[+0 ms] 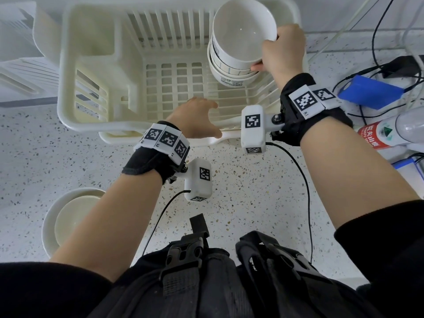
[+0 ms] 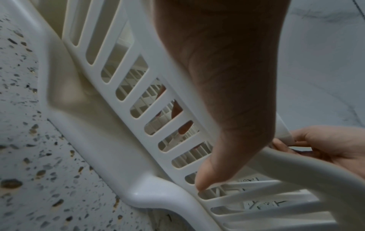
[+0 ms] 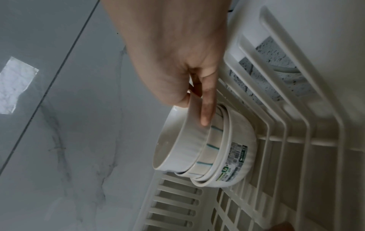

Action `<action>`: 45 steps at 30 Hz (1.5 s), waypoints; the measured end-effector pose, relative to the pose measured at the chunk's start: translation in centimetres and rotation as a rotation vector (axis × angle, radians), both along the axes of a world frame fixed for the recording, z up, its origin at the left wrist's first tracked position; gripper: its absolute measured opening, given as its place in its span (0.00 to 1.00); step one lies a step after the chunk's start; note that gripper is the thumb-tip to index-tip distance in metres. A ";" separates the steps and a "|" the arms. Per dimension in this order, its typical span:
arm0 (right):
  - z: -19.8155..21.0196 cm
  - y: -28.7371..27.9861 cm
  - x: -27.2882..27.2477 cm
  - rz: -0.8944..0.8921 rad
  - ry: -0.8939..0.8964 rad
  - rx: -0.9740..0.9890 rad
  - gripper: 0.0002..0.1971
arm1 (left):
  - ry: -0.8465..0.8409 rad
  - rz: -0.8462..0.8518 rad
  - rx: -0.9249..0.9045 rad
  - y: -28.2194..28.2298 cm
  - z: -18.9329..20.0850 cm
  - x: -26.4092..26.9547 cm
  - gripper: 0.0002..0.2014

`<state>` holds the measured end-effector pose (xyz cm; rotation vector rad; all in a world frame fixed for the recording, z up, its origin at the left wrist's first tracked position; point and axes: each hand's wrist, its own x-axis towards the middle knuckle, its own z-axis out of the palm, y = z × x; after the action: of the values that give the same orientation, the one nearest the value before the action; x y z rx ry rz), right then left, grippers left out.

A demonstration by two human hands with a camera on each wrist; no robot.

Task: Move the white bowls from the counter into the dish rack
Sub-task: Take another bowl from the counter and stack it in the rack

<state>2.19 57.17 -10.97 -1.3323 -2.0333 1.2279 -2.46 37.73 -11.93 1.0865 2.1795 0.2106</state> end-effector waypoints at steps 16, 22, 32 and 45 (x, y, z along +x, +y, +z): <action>5.7 -10.0 7.7 0.089 0.084 0.169 0.13 | 0.192 0.152 0.339 -7.0 4.9 5.4 0.27; 6.6 -16.9 9.9 0.224 0.154 0.126 0.10 | 0.172 0.247 0.404 -11.7 5.8 7.1 0.26; 4.3 -31.9 8.7 0.557 -0.018 -0.084 0.09 | 0.142 0.422 0.344 -25.9 5.0 5.0 0.21; -0.2 -42.2 6.6 0.542 -0.266 0.017 0.13 | 0.083 0.576 0.187 -37.9 0.5 2.5 0.25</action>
<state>8.83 14.96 -11.21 -1.0065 -2.7080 1.2898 0.05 -0.12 -11.42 0.5378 2.5429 0.6447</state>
